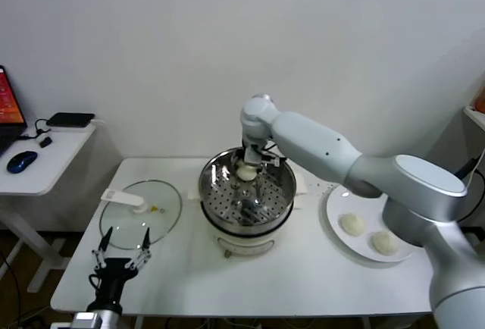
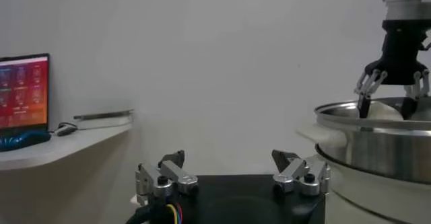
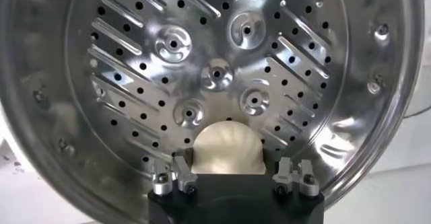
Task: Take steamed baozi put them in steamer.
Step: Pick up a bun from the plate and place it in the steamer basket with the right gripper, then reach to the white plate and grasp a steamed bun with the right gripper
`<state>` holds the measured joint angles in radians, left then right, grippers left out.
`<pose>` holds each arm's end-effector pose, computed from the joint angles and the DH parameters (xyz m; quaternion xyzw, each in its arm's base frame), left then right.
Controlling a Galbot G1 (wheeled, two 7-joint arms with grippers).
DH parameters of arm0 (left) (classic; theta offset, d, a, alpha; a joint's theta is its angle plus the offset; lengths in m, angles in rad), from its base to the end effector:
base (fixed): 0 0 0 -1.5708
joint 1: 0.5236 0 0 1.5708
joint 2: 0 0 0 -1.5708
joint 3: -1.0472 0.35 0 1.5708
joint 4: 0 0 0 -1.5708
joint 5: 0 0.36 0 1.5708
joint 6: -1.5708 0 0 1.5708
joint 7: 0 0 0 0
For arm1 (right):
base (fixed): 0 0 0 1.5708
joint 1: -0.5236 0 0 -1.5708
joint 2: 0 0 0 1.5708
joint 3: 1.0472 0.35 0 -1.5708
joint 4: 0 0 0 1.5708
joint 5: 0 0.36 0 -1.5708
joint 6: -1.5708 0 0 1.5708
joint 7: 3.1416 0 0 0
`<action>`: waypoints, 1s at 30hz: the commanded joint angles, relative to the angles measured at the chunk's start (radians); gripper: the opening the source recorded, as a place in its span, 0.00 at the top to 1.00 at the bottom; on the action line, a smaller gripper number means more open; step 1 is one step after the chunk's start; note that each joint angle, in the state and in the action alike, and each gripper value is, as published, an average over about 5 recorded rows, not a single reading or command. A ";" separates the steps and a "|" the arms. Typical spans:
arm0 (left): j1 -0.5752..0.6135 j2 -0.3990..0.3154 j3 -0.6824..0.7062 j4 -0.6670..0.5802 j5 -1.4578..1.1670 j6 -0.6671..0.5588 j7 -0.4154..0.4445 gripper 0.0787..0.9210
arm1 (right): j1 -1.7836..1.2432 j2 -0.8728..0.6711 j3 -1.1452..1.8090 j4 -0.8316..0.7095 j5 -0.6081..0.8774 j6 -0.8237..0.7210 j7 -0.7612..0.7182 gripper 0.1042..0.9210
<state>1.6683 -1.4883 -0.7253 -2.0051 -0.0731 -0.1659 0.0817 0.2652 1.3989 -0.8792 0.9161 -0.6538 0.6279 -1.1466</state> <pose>0.1482 0.0816 -0.3427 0.0243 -0.9982 -0.0552 0.0058 0.6010 0.1800 -0.1095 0.5997 -0.0937 0.7947 0.0066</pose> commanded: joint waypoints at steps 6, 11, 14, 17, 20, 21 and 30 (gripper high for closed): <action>-0.002 0.000 -0.001 0.005 0.000 0.000 0.000 0.12 | -0.030 0.022 0.040 -0.035 -0.052 0.034 0.013 0.16; -0.001 -0.001 -0.001 0.007 0.000 -0.001 -0.001 0.12 | -0.016 0.013 0.043 -0.024 -0.033 0.048 0.005 0.12; 0.001 -0.001 -0.002 0.005 0.000 -0.002 -0.002 0.12 | 0.020 -0.012 0.017 0.006 0.039 0.048 -0.016 0.12; 0.004 -0.002 -0.002 0.002 0.000 -0.002 -0.002 0.12 | 0.089 -0.063 -0.055 0.072 0.195 0.011 -0.052 0.12; 0.006 -0.005 0.000 -0.003 0.000 -0.001 -0.002 0.12 | 0.186 -0.149 -0.144 0.178 0.349 -0.071 -0.083 0.12; 0.006 -0.006 0.001 -0.005 0.001 0.000 -0.002 0.12 | 0.216 -0.178 -0.168 0.210 0.383 -0.101 -0.088 0.12; -0.001 -0.004 0.008 -0.012 0.006 0.004 -0.002 0.12 | 0.476 -0.439 -0.427 0.304 0.833 -0.452 -0.086 0.12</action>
<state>1.6682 -1.4962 -0.7188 -2.0158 -0.0696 -0.1627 0.0798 0.5138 1.1806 -1.0753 1.1073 -0.2414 0.4584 -1.2114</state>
